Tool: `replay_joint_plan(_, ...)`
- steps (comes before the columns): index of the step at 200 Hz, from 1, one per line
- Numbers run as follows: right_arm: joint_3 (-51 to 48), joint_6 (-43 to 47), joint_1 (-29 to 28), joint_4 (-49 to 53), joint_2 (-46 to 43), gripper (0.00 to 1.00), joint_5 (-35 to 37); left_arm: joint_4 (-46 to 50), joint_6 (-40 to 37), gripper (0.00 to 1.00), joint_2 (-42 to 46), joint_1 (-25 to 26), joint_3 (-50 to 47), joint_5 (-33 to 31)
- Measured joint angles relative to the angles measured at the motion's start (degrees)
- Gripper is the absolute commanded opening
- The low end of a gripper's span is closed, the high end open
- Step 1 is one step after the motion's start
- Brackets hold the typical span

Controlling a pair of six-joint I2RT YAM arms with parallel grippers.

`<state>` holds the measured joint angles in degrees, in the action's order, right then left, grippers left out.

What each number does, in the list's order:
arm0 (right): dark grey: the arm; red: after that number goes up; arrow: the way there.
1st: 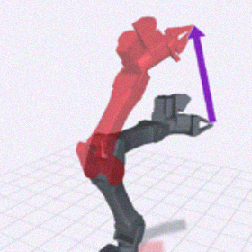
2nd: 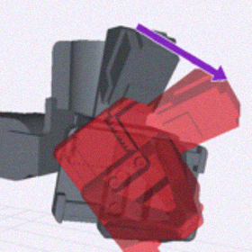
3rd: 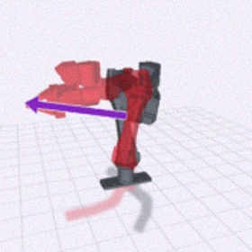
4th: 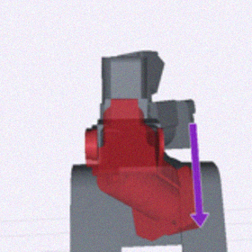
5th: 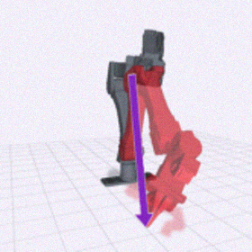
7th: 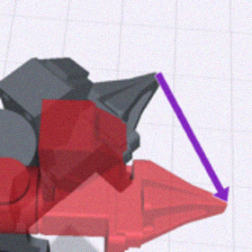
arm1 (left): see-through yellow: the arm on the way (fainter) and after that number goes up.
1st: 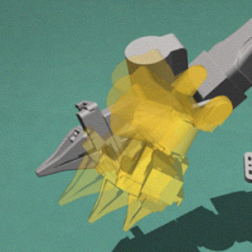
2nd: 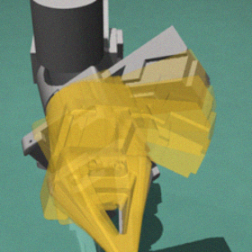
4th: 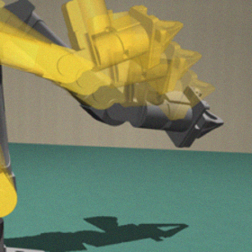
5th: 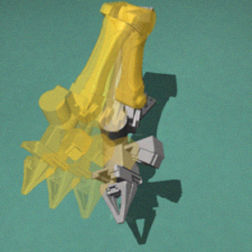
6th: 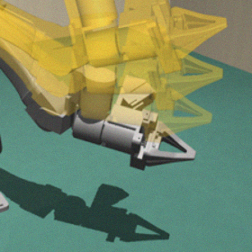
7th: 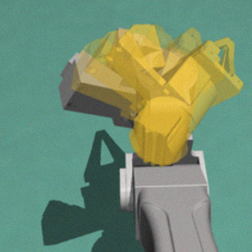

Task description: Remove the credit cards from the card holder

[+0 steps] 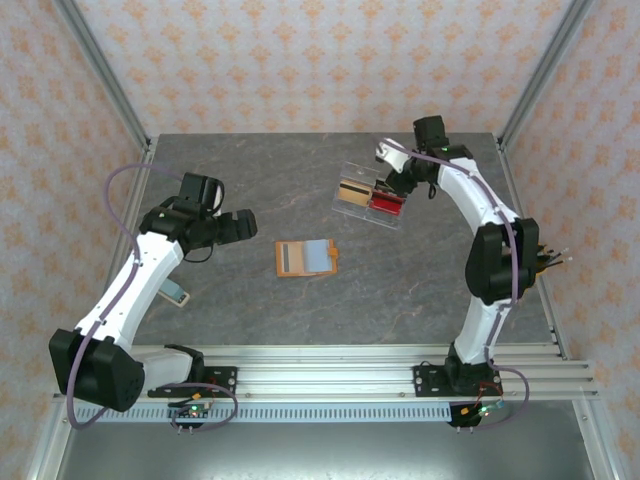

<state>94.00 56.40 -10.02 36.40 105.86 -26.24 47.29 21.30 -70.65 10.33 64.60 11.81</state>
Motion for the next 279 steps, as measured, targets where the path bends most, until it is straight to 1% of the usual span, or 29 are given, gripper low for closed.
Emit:
replay_joint_plan(32,-5.73,-16.04,-0.15,-5.62,-7.72,0.27,-1.27,-0.76,0.11,1.0,-0.74,0.0,-0.22,2.03)
replay_joint_plan(61,-11.47,-30.95,-2.12,-8.94,-12.52,0.27,-0.48,-3.41,1.36,1.0,-2.03,0.0,-1.36,6.29)
replay_joint_plan(77,-13.05,-38.05,-5.05,-9.05,-13.25,0.27,0.61,-5.29,2.73,0.99,-3.21,0.02,-2.73,8.9)
replay_joint_plan(101,-15.06,-47.41,-11.17,-9.07,-13.25,0.27,2.01,-8.02,5.22,0.97,-5.92,0.7,-4.33,11.63)
replay_joint_plan(126,-17.03,-56.22,-17.51,-9.11,-12.79,0.28,2.01,-11.28,8.61,0.94,-8.98,3.5,-5.53,12.96)
replay_joint_plan(146,-18.93,-62.84,-21.97,-10.97,-11.37,0.28,1.97,-14.27,11.78,0.9,-11.06,6.05,-6.54,13.38)
replay_joint_plan(157,-20.22,-66.29,-23.89,-12.68,-9.81,0.29,1.77,-15.87,13.11,0.85,-12.11,7.15,-7.02,13.51)
replay_joint_plan(162,-20.7,-67.67,-24.79,-13.35,-8.94,0.29,1.73,-16.41,13.81,0.82,-12.76,7.61,-7.13,13.57)
replay_joint_plan(175,-21.35,-70.6,-26.86,-14.4,-6.05,0.3,1.92,-18.32,15.54,0.7,-14.34,8.31,-7.5,13.9)
replay_joint_plan(194,-21.4,-73.79,-29.7,-15.21,-1.79,0.3,2.84,-20.61,17.92,0.58,-16.63,8.61,-7.91,14.53)
replay_joint_plan(202,-21.38,-74.79,-30.64,-15.41,-0.42,0.3,3.17,-21.51,18.47,0.55,-17.57,8.72,-8.0,14.69)
replay_joint_plan(226,-21.05,-77.2,-32.06,-15.39,2.86,0.3,3.93,-22.99,19.89,0.51,-20.04,8.9,-8.04,14.91)
replay_joint_plan(279,-17.68,-78.75,-31.82,-13.6,7.02,0.3,5.68,-23.32,20.48,0.47,-26.34,9.18,-7.65,14.99)
